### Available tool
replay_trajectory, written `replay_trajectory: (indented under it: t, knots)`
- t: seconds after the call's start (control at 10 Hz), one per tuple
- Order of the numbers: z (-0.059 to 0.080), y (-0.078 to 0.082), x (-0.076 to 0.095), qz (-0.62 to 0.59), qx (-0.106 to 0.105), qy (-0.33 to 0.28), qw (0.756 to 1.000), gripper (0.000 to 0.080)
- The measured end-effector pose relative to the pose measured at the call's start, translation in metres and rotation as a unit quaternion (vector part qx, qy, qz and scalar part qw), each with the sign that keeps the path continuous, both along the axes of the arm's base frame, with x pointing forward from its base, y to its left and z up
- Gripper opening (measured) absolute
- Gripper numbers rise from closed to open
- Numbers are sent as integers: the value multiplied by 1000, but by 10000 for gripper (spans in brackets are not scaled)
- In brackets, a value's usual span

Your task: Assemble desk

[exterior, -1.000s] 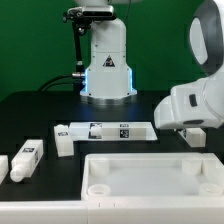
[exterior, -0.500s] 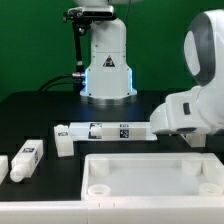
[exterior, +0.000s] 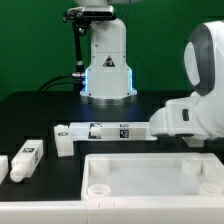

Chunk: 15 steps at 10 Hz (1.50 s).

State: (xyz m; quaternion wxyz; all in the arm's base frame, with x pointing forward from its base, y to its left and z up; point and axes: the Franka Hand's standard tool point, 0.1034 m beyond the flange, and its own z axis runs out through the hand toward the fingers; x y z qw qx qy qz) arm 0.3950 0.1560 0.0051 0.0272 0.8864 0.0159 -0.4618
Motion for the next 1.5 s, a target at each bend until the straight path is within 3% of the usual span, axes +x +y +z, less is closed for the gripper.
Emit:
replay_trajectory:
  t: [0.1,0.2,0.4,0.6,0.8,1.0,1.1,1.3,1.4,1.5]
  knots:
    - [0,0,0,0,0,0,1000,331]
    - [4,-2,3,-1,1,3,1000,331]
    - [49,-12,28,-10,8,9,1000,284]
    - [82,-6,54,-2,18,-52,998,284]
    - [79,-3,51,2,22,-99,995,284]
    - [81,0,62,-3,33,-177,984,285]
    - [95,0,74,-20,39,-195,980,285]
    - [138,-11,125,-42,54,-259,963,285]
    - [144,-12,142,-46,58,-303,950,285]
    - [138,-9,138,-45,61,-337,938,285]
